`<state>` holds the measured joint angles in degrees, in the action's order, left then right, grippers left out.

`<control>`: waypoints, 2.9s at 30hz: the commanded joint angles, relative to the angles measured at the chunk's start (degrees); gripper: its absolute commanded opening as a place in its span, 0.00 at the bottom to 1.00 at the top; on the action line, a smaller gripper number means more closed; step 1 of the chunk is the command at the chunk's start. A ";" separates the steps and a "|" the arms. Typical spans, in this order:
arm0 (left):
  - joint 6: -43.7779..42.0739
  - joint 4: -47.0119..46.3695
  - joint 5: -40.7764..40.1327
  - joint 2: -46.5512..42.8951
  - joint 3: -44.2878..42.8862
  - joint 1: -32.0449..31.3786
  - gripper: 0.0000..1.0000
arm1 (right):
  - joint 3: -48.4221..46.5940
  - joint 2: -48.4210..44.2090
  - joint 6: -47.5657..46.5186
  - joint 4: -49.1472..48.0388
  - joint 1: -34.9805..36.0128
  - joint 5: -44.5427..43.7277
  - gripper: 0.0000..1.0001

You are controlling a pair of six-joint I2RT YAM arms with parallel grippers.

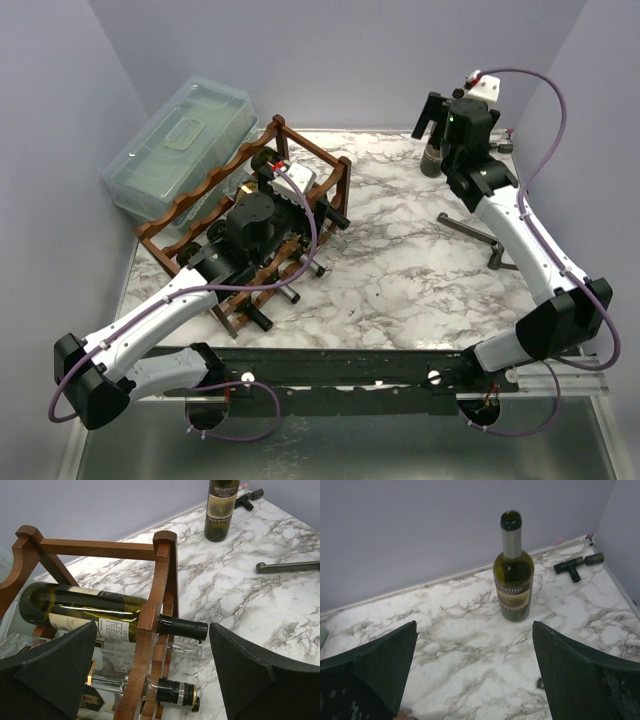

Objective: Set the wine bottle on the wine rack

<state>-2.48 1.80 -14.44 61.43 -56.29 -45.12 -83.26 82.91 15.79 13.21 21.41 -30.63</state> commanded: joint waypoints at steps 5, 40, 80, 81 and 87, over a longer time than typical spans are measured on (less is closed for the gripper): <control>-0.60 -1.54 -1.38 -2.79 0.66 -0.19 0.98 | -17.13 12.55 -4.32 1.11 -7.69 -1.00 1.00; -1.29 -1.54 -1.32 -2.61 1.10 -0.16 0.98 | -33.50 42.69 -14.30 -2.64 -12.62 0.36 0.41; -0.83 -1.54 -5.64 -2.33 -0.08 -0.91 0.99 | 48.85 -36.22 16.80 -12.32 -12.01 58.10 0.00; -0.86 -1.54 -5.11 -2.05 -0.39 -0.88 0.99 | 49.26 -36.28 17.90 -12.65 -12.01 58.95 0.00; 2.05 -4.50 10.85 -2.54 -0.25 -0.91 0.93 | 53.30 -35.37 25.94 -19.63 -12.07 64.99 0.01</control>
<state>-2.52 1.02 -15.20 59.31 -55.75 -45.87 -31.38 47.83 33.76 2.28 9.30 27.03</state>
